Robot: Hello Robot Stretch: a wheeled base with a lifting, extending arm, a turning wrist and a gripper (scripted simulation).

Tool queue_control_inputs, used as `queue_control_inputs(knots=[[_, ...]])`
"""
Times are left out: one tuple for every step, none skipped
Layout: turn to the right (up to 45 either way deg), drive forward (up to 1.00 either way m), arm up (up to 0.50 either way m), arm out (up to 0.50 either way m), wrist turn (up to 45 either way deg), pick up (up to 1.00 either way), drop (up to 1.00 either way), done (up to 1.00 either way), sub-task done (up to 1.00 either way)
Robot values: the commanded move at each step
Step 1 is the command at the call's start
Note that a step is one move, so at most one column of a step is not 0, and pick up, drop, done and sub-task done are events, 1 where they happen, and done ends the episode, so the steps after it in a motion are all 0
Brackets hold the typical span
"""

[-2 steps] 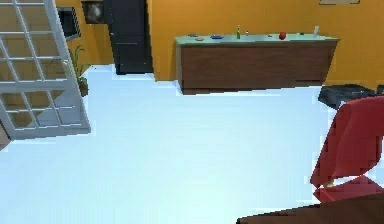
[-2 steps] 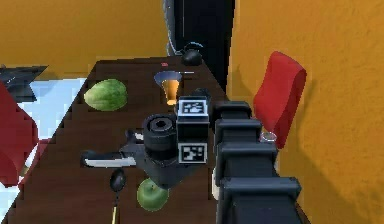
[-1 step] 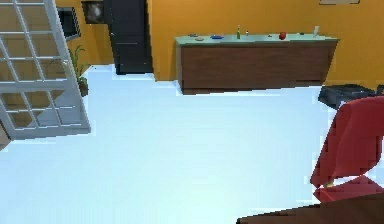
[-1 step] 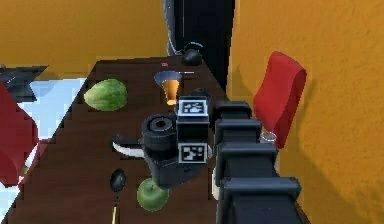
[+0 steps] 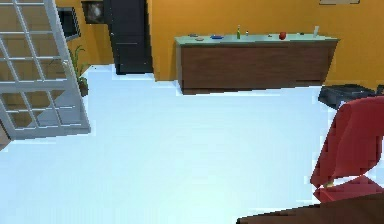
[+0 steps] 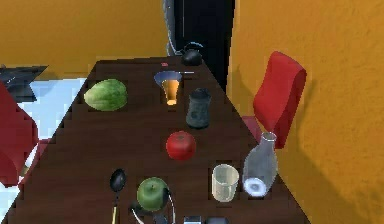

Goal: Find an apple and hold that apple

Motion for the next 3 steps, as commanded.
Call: queue_control_inputs(knots=[[0.0,0.0,0.0,0.0,0.0,1.0,0.0,0.0,0.0],[0.0,0.0,0.1,0.0,0.0,0.0,0.0,0.0,0.0],[0.0,0.0,0.0,0.0,0.0,0.0,0.0,1.0,0.0]])
